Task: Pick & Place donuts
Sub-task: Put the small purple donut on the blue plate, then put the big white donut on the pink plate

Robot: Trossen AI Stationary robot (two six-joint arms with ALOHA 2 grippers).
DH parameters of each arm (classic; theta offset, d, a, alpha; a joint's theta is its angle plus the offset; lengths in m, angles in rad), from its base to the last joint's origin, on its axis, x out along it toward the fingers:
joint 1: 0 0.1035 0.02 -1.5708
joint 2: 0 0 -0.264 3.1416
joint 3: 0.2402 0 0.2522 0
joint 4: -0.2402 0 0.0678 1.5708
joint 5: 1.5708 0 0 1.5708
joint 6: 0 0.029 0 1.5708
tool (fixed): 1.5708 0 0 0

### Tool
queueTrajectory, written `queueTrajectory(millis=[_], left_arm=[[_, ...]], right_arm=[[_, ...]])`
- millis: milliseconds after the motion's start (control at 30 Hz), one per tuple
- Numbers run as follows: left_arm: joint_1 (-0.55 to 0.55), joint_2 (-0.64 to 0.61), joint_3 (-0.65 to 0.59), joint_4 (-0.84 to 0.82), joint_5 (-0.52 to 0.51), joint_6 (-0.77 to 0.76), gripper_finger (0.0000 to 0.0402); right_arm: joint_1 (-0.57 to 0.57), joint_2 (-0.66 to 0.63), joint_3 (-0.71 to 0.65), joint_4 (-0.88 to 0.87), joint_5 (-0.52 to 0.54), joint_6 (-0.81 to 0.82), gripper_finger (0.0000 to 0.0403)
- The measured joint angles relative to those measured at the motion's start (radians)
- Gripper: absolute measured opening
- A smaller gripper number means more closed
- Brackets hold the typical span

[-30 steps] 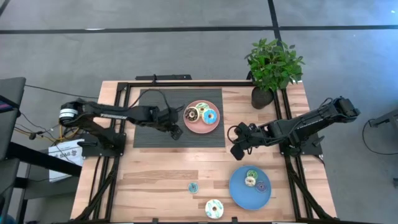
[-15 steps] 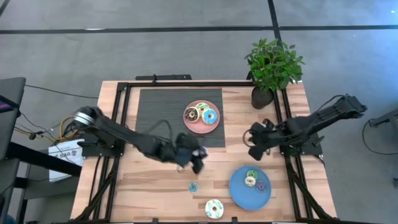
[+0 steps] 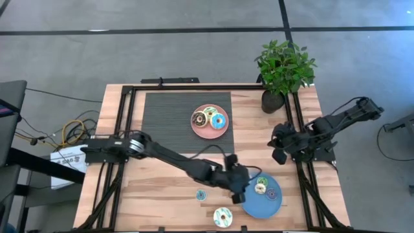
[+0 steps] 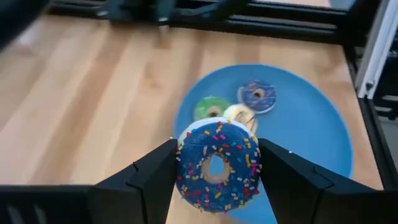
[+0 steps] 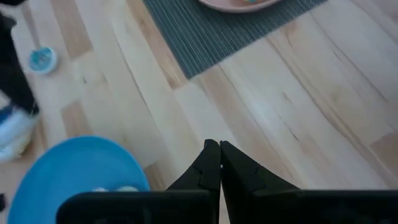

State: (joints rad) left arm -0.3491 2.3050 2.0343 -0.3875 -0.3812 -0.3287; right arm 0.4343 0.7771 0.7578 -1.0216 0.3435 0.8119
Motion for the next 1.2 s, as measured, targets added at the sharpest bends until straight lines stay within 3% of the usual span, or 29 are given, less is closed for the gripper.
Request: queueTrajectory(millis=[200,400,767,1200], left_arm=[[0.026,0.164,0.162,-0.038,0.118,0.048,0.0209],[0.031,0.203,0.18,-0.051,0.202,0.032,0.0209],[0.034,0.202,0.154,-0.043,0.167,0.036,0.0212],[0.043,0.202,0.154,-0.023,0.191,0.087,0.0289]], right_arm=[[0.0,0.011,0.0,-0.04,-0.001,0.007,0.0],[0.011,0.01,0.0,-0.045,-0.004,0.017,0.0],[0.063,0.01,0.0,-0.048,-0.002,0.026,0.0],[0.069,0.01,0.0,-0.048,-0.001,0.028,0.0]])
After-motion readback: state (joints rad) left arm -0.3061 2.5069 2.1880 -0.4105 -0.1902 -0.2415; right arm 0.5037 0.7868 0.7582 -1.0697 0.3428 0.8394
